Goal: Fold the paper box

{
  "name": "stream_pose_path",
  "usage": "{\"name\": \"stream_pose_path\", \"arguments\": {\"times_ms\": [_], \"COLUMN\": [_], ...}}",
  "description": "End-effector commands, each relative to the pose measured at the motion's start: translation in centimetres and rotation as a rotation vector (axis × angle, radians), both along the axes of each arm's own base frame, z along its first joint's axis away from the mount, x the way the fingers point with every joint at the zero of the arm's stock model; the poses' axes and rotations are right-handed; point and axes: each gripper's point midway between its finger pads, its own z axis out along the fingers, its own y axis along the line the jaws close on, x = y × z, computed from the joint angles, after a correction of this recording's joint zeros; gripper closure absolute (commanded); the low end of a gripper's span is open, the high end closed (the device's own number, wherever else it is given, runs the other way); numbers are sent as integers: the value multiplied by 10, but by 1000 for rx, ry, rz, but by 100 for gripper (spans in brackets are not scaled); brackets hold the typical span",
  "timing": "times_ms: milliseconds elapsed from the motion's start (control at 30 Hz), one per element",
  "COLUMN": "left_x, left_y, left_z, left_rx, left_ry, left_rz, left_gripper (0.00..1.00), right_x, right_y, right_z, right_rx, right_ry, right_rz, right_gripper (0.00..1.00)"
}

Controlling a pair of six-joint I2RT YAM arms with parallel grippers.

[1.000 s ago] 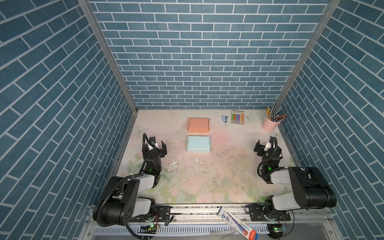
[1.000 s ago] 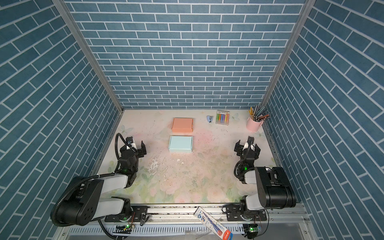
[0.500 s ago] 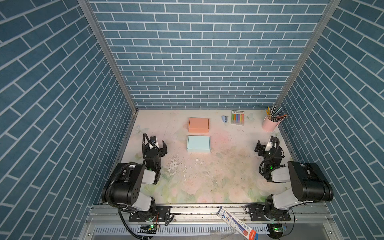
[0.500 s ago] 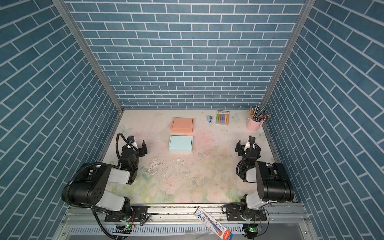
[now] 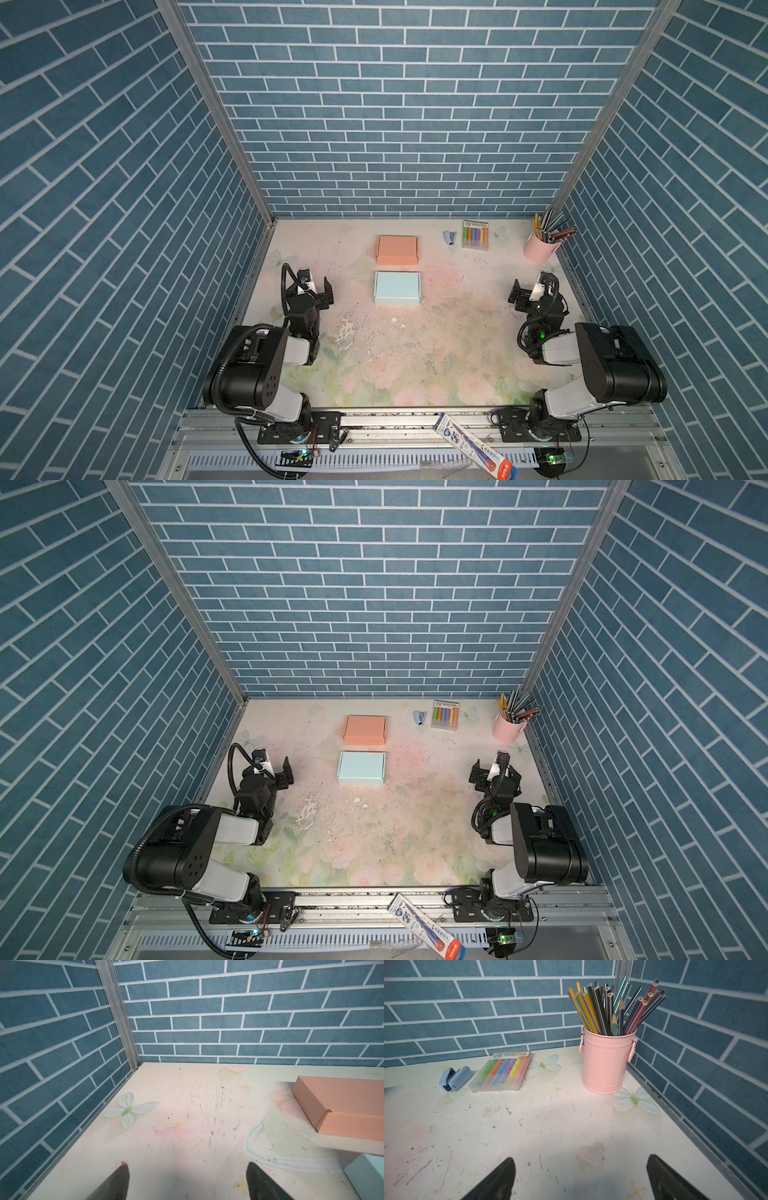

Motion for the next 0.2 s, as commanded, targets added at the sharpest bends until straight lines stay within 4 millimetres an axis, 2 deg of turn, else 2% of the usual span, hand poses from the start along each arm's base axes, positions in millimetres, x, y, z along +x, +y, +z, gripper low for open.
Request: {"name": "stream_pose_path", "arguments": {"times_ms": [0,167], "left_x": [3,3], "left_y": [0,1], "left_z": [4,5], "left_rx": [2,1], "left_ry": [-11,-14], "left_rz": [-3,-3], "left_gripper": [12,12], "right_x": [2,2], "right_y": [1,1], "right_z": [9,9], "right_rx": [-7,-6], "right_ry": [-35,-36], "right_rz": [9,8], "right_gripper": [2,2]}}
